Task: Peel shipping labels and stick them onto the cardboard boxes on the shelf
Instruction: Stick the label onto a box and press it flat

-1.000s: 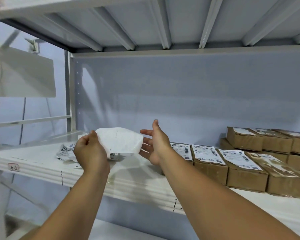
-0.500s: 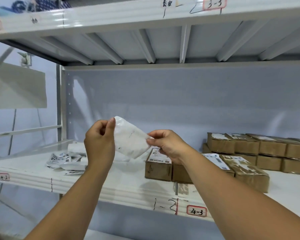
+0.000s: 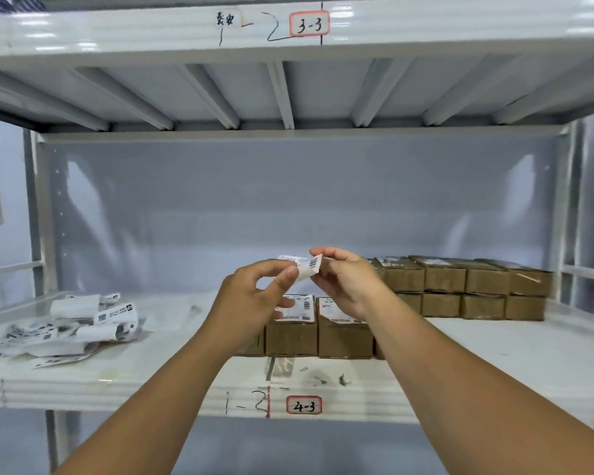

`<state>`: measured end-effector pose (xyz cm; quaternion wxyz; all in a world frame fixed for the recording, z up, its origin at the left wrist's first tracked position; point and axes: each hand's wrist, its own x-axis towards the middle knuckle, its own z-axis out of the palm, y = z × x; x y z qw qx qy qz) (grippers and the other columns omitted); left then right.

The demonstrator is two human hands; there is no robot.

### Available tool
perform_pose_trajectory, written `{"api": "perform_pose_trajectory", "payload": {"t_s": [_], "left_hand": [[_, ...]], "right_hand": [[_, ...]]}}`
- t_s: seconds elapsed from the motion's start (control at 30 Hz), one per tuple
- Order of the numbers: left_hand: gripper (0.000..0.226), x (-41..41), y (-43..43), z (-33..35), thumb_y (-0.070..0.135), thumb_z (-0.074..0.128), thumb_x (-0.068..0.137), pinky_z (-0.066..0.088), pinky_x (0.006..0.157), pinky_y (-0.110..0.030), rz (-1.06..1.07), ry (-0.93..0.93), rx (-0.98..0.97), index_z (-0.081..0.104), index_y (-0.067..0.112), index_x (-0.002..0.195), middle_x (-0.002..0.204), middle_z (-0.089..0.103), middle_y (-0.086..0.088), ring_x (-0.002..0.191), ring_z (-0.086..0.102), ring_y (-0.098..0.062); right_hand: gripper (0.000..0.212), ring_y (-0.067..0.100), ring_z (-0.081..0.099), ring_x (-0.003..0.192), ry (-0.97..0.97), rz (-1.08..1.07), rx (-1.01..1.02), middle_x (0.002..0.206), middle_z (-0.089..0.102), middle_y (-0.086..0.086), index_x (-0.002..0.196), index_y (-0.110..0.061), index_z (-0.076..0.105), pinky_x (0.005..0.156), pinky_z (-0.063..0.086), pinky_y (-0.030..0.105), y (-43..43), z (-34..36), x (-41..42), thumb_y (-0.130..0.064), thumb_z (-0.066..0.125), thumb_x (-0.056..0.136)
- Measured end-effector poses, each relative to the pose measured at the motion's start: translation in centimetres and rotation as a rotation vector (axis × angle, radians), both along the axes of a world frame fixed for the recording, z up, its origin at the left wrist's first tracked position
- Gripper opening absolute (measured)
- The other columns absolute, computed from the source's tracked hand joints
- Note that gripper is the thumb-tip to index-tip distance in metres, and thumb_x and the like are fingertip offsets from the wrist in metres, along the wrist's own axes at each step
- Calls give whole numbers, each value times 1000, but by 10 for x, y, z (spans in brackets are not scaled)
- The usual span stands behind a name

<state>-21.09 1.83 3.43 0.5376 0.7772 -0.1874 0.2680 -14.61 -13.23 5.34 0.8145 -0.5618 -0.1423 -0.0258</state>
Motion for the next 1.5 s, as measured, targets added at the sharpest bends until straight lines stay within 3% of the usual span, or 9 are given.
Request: {"api": "perform_pose_trajectory", "payload": {"t_s": [0.17, 0.23, 0.43, 0.63, 0.9, 0.97, 1.1, 1.27, 1.5], "left_hand": [[22, 15, -31, -5, 55, 54, 79, 54, 75, -24, 9, -14, 19, 66, 39, 87, 89, 69, 12, 84, 66, -3], [16, 21, -43, -6, 46, 56, 86, 44, 64, -9, 98, -60, 83, 66, 34, 86, 80, 66, 14, 71, 59, 4], [37, 43, -86, -14, 36, 66, 85, 36, 76, -17, 282, -225, 205, 61, 13, 113, 113, 61, 1, 101, 53, -13], [49, 66, -117, -19, 34, 73, 79, 36, 85, -18, 226, -204, 194, 53, 17, 121, 121, 58, 2, 111, 50, -13], [66, 94, -139, -34, 37, 76, 73, 36, 89, -16, -25, -91, 186, 42, 27, 129, 126, 49, 16, 111, 48, -3], [70, 99, -142, -42, 42, 76, 71, 35, 90, -16, -42, -76, 248, 41, 29, 130, 128, 47, 16, 113, 47, -3], [50, 106, -145, -64, 49, 61, 82, 40, 80, -19, 172, -272, 544, 52, 24, 125, 121, 56, 8, 107, 56, -11], [33, 111, -147, -75, 45, 40, 88, 42, 40, -23, 432, -566, 716, 63, 22, 91, 81, 65, 8, 54, 62, -14], [37, 119, -145, -83, 35, 33, 89, 53, 49, -34, 351, -488, 664, 65, 16, 85, 83, 66, 1, 66, 64, -24]], "right_hand": [[35, 19, 62, 75, 0, -65, -97, 85, 67, 10, 85, -10, 67, 72, 55, 28, -39, -4, 3, 10, 39, 92], [39, 24, 65, 81, 0, -65, -48, 91, 69, 14, 91, -7, 67, 85, 55, 36, -52, -6, 3, 14, 34, 87], [26, 18, 67, 77, 12, 58, -207, 91, 71, 6, 104, -13, 68, 73, 55, 32, -88, -16, 0, -34, 55, 93], [19, 11, 62, 63, -95, -104, -236, 83, 66, 4, 89, -5, 68, 55, 49, 19, -103, -20, 11, 6, 53, 91], [23, 0, 55, 47, -131, -277, -291, 75, 65, 3, 89, -8, 70, 45, 41, 14, -133, -32, 34, 6, 51, 91], [24, 6, 59, 58, -141, -296, -310, 79, 67, 2, 90, -12, 70, 56, 49, 22, -139, -40, 40, 5, 52, 91], [27, 16, 66, 73, -147, -252, -313, 87, 72, 4, 93, -13, 71, 66, 54, 27, -145, -57, 49, 6, 52, 90], [26, 19, 69, 86, -206, -415, -313, 92, 74, 3, 99, -12, 73, 77, 56, 32, -145, -76, 57, 4, 56, 87], [27, 9, 68, 86, -229, -463, -359, 90, 72, -8, 93, -20, 73, 83, 55, 30, -145, -81, 56, 0, 56, 88]]}}
